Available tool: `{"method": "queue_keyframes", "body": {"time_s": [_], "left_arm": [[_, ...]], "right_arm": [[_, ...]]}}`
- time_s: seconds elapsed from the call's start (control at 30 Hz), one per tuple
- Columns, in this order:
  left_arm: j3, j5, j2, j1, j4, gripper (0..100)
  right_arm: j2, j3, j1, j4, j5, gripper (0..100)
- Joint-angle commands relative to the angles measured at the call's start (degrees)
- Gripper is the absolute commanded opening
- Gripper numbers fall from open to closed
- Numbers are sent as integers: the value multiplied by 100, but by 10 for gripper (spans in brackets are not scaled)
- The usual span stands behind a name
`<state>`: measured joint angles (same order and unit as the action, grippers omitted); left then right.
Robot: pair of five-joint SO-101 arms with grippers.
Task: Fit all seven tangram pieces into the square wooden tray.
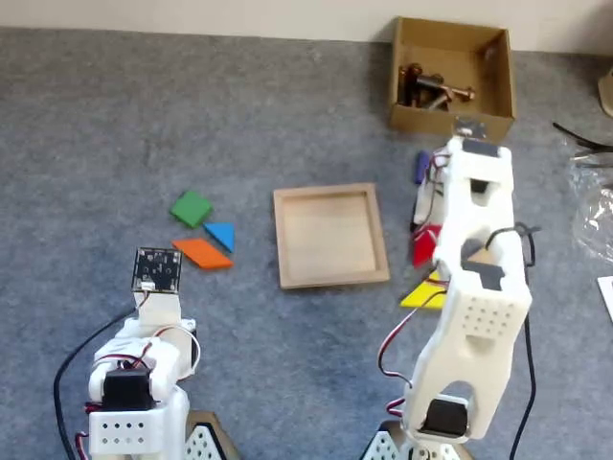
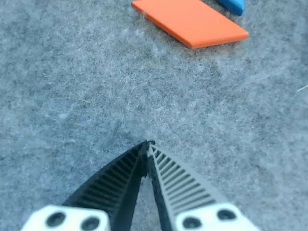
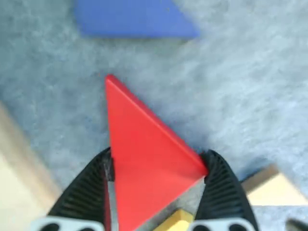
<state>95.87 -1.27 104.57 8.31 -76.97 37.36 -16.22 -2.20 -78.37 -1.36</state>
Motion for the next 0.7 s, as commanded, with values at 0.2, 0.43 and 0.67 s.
{"method": "queue_keyframes", "body": {"time_s": [0.2,0.43,0.67], "left_arm": [[127,35,31,66,-44,7],[127,35,31,66,-44,7],[127,35,31,66,-44,7]], "right_arm": [[-4,-1051,585,-1288,-70,5],[-13,-1543,1051,-1692,-35,5],[-13,-2141,1209,-2114,-35,5]]}}
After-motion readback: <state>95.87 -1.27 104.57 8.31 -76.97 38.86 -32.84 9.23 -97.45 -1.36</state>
